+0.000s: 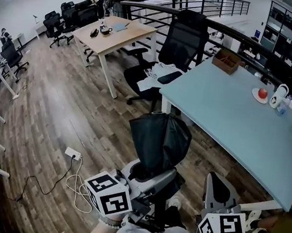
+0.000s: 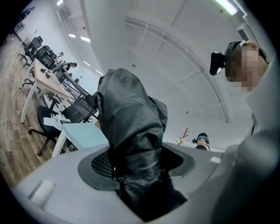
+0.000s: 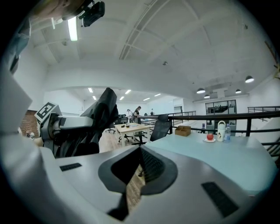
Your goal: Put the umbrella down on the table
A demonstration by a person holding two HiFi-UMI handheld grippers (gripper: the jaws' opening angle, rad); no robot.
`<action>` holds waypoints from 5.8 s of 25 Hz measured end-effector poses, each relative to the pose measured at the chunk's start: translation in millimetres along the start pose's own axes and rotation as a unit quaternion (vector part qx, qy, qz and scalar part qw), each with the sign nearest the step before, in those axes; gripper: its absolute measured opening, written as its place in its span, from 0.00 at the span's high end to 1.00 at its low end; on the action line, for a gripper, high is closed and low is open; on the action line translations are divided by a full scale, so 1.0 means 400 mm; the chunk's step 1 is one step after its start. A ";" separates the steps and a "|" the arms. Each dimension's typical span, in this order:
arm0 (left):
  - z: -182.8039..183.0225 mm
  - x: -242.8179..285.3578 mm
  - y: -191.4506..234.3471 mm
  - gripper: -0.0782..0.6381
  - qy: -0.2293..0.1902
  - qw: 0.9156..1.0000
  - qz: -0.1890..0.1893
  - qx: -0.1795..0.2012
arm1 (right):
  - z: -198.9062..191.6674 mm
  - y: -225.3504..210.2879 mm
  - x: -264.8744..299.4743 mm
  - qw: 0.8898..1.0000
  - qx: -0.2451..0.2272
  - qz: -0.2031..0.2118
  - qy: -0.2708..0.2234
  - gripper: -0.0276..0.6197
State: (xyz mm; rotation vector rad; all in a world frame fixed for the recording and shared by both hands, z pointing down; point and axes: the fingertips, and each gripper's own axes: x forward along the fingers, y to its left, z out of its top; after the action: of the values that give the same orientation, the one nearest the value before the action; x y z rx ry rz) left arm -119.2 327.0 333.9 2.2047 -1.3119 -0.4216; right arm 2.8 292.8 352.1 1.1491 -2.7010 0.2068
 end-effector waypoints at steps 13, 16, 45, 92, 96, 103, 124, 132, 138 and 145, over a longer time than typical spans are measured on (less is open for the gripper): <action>0.067 0.185 0.061 0.49 -0.016 1.000 0.021 -0.009 | 0.049 -0.161 0.155 1.000 0.000 0.030 0.008 0.96; 0.083 0.233 0.076 0.49 -0.021 0.999 0.025 -0.010 | 0.062 -0.203 0.190 0.999 -0.001 0.036 0.008 0.96; 0.130 0.431 0.123 0.49 -0.039 0.999 0.035 -0.017 | 0.083 -0.390 0.309 0.999 0.005 0.048 0.012 0.96; 0.377 0.784 0.483 0.49 0.108 0.977 -0.182 -0.039 | 0.198 -0.487 0.661 0.977 0.045 -0.210 -0.001 0.96; 0.359 0.808 0.478 0.49 0.119 0.974 -0.188 -0.041 | 0.187 -0.509 0.645 0.973 0.049 -0.224 0.003 0.96; 0.350 0.864 0.464 0.49 0.130 0.971 -0.194 -0.042 | 0.189 -0.558 0.643 0.971 0.056 -0.233 0.004 0.96; 0.307 1.181 0.417 0.49 0.132 0.978 -0.160 -0.028 | 0.214 -0.883 0.703 0.979 0.063 -0.196 0.002 0.96; 0.278 1.304 0.383 0.49 0.134 0.980 -0.147 -0.023 | 0.220 -1.009 0.701 0.981 0.066 -0.181 0.001 0.96; 0.246 1.387 0.367 0.49 0.141 0.980 -0.135 -0.020 | 0.217 -1.093 0.710 0.983 0.070 -0.169 -0.002 0.96; 0.230 1.469 0.360 0.49 0.155 0.979 -0.136 -0.013 | 0.212 -1.163 0.716 0.982 0.085 -0.170 0.001 0.96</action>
State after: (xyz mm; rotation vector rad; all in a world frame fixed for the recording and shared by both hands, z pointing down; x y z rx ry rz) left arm 12.0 -270.5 347.2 2.3218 -0.8423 -0.1814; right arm 134.2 -244.2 360.8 1.6343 -2.4697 0.3877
